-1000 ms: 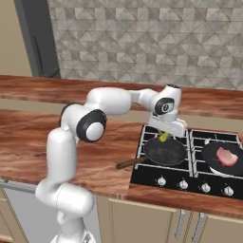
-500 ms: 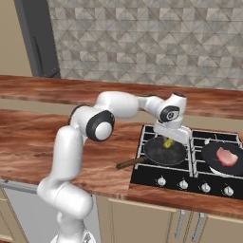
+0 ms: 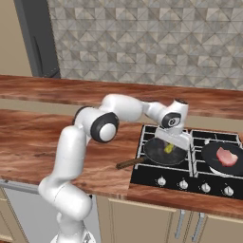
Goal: Place both pans onto different burners. Then place the lemon wedge and the steak on different pans.
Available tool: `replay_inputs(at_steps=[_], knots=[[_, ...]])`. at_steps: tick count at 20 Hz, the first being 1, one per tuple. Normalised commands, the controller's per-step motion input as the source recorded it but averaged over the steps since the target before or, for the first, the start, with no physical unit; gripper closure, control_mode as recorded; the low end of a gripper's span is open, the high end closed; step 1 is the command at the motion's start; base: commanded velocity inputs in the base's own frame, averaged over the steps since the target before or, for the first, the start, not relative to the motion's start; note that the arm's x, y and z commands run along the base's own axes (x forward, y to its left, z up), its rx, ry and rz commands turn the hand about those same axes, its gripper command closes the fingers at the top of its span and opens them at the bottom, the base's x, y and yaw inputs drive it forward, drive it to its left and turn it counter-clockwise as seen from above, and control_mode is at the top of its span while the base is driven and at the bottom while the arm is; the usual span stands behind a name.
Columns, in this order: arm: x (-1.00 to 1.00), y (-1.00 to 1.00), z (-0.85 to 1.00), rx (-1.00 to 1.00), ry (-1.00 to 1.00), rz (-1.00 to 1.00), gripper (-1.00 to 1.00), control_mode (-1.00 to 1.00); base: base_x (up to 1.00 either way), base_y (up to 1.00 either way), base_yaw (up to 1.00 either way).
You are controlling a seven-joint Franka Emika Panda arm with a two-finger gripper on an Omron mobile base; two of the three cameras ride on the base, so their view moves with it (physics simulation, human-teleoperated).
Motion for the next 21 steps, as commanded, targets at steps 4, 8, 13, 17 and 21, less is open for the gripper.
replay_inputs(at_steps=[4,8,13,17,21], knots=[[0.0,0.0,-0.23,0.0,0.0,0.0,1.0,-1.0,0.0,0.0,0.0],[0.0,0.0,-0.14,0.0,0.0,0.0,1.0,-1.0,0.0,0.0,0.0],[0.0,0.0,-0.07,0.0,0.0,0.0,1.0,-1.0,0.0,0.0,0.0],[0.0,0.0,0.0,0.0,0.0,0.0,-1.0,-1.0,0.0,0.0,0.0],[0.0,0.0,0.0,0.0,0.0,0.0,-1.0,-1.0,0.0,0.0,0.0]])
